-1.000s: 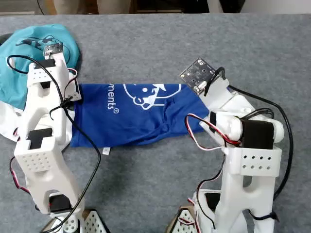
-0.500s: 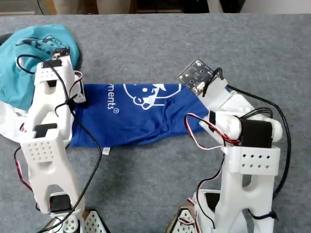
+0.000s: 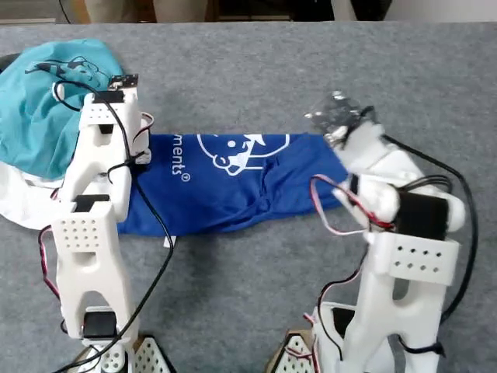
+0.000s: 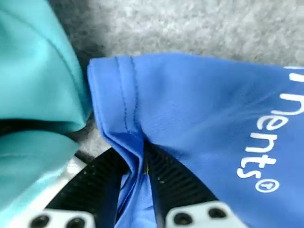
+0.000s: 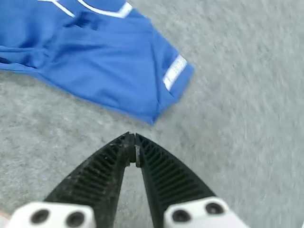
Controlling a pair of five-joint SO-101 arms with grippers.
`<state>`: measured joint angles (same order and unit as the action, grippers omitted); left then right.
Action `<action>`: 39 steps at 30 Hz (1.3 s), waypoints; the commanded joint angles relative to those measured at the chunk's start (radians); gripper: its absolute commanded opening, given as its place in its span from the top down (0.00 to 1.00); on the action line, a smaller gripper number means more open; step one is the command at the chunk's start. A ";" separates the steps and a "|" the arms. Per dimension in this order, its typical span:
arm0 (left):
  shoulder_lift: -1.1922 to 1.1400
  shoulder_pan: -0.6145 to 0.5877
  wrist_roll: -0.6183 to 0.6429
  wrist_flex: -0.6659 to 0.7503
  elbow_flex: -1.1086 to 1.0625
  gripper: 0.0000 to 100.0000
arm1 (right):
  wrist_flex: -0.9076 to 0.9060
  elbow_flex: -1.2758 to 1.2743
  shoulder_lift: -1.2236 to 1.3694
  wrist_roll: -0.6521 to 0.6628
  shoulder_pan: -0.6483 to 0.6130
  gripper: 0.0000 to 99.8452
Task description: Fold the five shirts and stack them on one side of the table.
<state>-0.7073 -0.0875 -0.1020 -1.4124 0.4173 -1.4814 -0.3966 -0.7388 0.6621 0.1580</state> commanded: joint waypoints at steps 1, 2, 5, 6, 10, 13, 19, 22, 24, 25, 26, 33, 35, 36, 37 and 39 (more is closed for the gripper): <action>0.054 0.075 0.011 -0.114 0.092 0.98 | 0.011 0.059 -0.025 -0.018 0.151 1.00; 0.067 0.087 0.011 -0.144 0.133 0.98 | 0.011 0.067 -0.025 -0.014 0.191 1.00; 0.097 0.132 0.011 -0.245 0.298 0.98 | 0.011 0.068 -0.025 0.034 0.286 1.00; 0.102 0.152 0.011 -0.284 0.358 0.98 | 0.011 0.067 -0.024 0.043 0.314 1.00; 0.090 0.258 0.057 -0.345 0.502 0.98 | 0.014 0.067 -0.025 0.048 0.407 1.00; 0.081 0.322 0.114 -0.345 0.559 0.98 | 0.018 0.067 -0.025 0.048 0.446 1.00; 0.024 0.450 0.249 -0.311 0.690 0.98 | 0.074 0.027 -0.024 0.048 0.452 1.00; -0.019 0.502 0.327 -0.261 0.758 0.98 | 0.086 0.001 -0.022 0.048 0.458 1.00; -0.054 0.534 0.364 -0.221 0.789 0.98 | 0.083 -0.013 -0.024 0.048 0.458 1.00; -0.068 0.551 0.377 -0.196 0.802 0.98 | 0.083 -0.018 -0.024 0.048 0.458 1.00; -0.082 0.568 0.394 -0.175 0.818 0.98 | 0.083 -0.019 -0.024 0.044 0.458 1.00; -0.137 0.698 0.434 -0.074 0.895 0.98 | 0.083 -0.016 -0.024 0.038 0.460 1.00; -0.145 0.730 0.443 -0.044 0.901 0.98 | 0.083 -0.019 -0.018 0.038 0.460 1.00; -0.148 0.741 0.443 -0.026 0.901 0.98 | 0.083 -0.021 -0.018 0.037 0.460 1.00; -0.153 0.755 0.443 -0.002 0.898 0.98 | 0.083 -0.019 -0.018 0.026 0.460 1.00; -0.163 0.776 0.443 0.040 0.895 0.98 | 0.083 -0.015 -0.022 -0.002 0.460 1.00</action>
<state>-0.8777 0.6567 0.3337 -1.4277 1.2689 -1.4185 -0.4166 -0.7403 0.6928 0.6015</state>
